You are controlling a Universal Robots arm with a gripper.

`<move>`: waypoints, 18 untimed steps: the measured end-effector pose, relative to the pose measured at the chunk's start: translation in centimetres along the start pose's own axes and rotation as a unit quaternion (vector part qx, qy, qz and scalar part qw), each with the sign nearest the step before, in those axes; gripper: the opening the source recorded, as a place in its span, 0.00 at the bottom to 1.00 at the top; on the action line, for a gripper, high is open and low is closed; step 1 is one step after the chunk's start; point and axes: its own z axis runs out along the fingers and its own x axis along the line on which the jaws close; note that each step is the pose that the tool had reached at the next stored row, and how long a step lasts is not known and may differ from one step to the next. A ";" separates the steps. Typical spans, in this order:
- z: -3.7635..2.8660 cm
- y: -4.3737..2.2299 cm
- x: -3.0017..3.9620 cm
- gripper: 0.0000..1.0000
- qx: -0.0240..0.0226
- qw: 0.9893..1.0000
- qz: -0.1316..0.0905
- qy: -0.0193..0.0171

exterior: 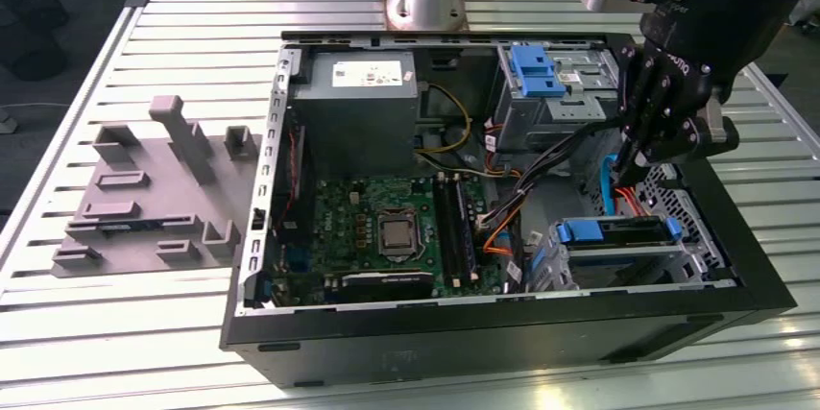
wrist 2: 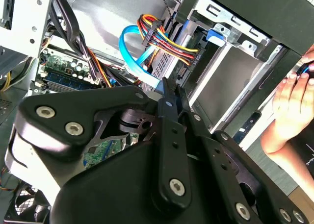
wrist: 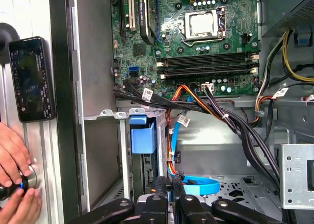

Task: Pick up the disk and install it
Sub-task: 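Insert the second disk wire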

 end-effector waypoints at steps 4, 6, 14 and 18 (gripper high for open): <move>0.04 -0.02 0.18 0.16 -0.002 1.000 0.000 -0.025; 0.18 -0.04 0.55 0.16 -0.003 0.999 0.001 -0.037; 0.90 -0.15 2.06 0.16 -0.006 0.998 0.001 -0.066; 1.27 -0.16 2.24 0.16 -0.006 0.998 0.001 -0.068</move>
